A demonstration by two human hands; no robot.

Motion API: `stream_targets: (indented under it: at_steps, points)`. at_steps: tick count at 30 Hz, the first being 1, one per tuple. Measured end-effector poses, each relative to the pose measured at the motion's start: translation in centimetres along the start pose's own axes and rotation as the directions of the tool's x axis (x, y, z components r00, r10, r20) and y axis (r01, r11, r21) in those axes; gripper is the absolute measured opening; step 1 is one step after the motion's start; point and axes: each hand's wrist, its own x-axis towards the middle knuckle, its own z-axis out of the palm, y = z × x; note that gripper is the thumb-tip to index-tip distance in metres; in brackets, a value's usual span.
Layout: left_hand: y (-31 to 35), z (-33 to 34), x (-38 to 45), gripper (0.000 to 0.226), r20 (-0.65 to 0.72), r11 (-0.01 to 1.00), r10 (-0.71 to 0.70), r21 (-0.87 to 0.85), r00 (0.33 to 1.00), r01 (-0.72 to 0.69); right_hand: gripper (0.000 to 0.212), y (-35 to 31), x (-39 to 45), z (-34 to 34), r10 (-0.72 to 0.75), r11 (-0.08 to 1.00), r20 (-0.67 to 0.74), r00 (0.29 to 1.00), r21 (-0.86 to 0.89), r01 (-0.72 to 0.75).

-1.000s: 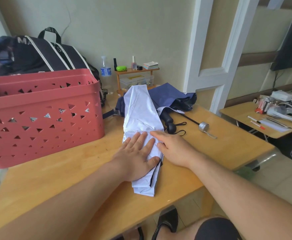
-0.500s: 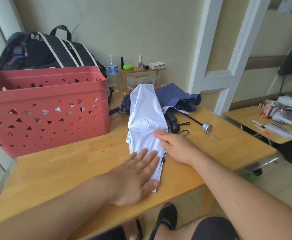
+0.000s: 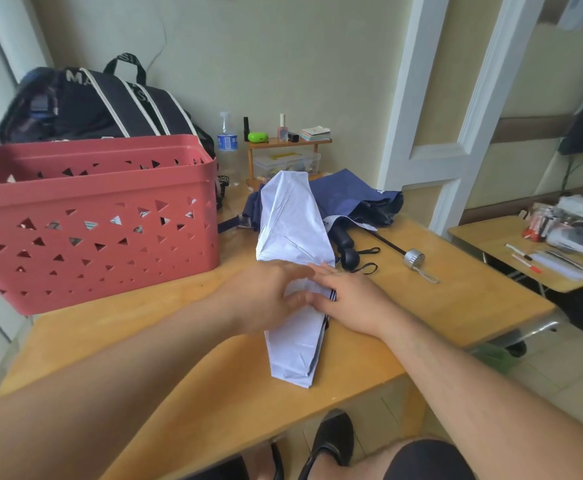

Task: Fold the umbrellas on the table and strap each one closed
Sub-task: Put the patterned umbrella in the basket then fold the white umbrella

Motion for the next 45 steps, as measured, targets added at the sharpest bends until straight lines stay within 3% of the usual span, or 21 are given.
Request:
stream_targets:
  at_steps: [3,5,12,16,18,20,21,22,25,29,36,40,45]
  points:
    - [-1.0,2.5,0.0,0.101,0.309,0.985,-0.066,0.170,0.949,0.013,0.058,0.1,0.0,0.1,0.004,1.000,-0.003,1.000,-0.027,-0.004]
    - [-1.5,3.5,-1.3,0.117,0.383,0.983,-0.098,0.180,0.918,0.030,0.057,0.2,0.0,0.2,-0.001,1.000,-0.008,1.000,-0.030,0.001]
    - [-0.4,2.9,-4.4,0.126,0.449,0.976,-0.117,0.215,0.886,0.020,0.061,0.0,0.0,0.1,-0.009,1.000,-0.030,1.000,-0.023,0.008]
    - [-1.5,0.1,-3.0,0.131,0.519,0.989,-0.098,0.145,0.849,0.025,0.099,-0.5,-0.5,0.1,-0.033,0.988,0.023,0.999,-0.149,0.036]
    - [-2.5,-2.5,-0.7,0.100,0.383,0.987,-0.130,-0.041,0.915,0.157,0.106,-0.8,-0.8,0.1,-0.039,0.982,0.030,0.999,-0.181,0.044]
    - [-4.0,-4.1,2.5,0.053,0.050,0.944,-0.215,-0.247,0.975,0.220,0.105,-0.9,-1.0,0.1,-0.052,0.981,0.013,0.999,-0.188,0.053]
    - [-4.4,-4.8,4.2,0.035,-0.095,0.909,-0.286,-0.343,0.954,0.238,0.104,-1.0,-1.0,0.1,-0.055,0.981,0.007,0.998,-0.188,0.056]
    - [-4.6,-5.3,5.9,0.035,-0.187,0.864,-0.363,-0.435,0.913,0.255,0.104,-1.1,-1.1,0.0,-0.056,0.981,0.007,0.998,-0.187,0.056]
    - [-4.7,-6.1,10.3,0.073,-0.163,0.687,-0.500,-0.672,0.851,0.275,0.104,-1.2,-1.1,0.0,-0.051,0.980,0.015,0.999,-0.189,0.053]
    - [-3.5,-5.9,13.6,0.094,-0.138,0.623,-0.522,-0.735,0.841,0.266,0.105,-1.3,-1.0,-0.1,-0.058,0.979,0.023,0.998,-0.193,0.061]
    - [-0.8,-6.3,11.8,0.073,-0.415,0.711,-0.499,-0.698,0.761,0.086,0.103,-1.4,-1.2,-0.4,-0.059,0.979,0.020,0.998,-0.192,0.062]
    - [-0.8,-6.2,8.7,0.052,-0.430,0.615,-0.532,-0.788,0.730,-0.016,0.103,-1.2,-1.0,-0.1,-0.038,0.983,0.025,0.999,-0.178,0.042]
    - [-0.5,-4.4,4.8,0.038,-0.384,0.544,-0.499,-0.836,0.777,-0.063,0.095,-1.8,-1.0,-0.3,-0.050,0.937,-0.016,0.999,-0.346,0.041]
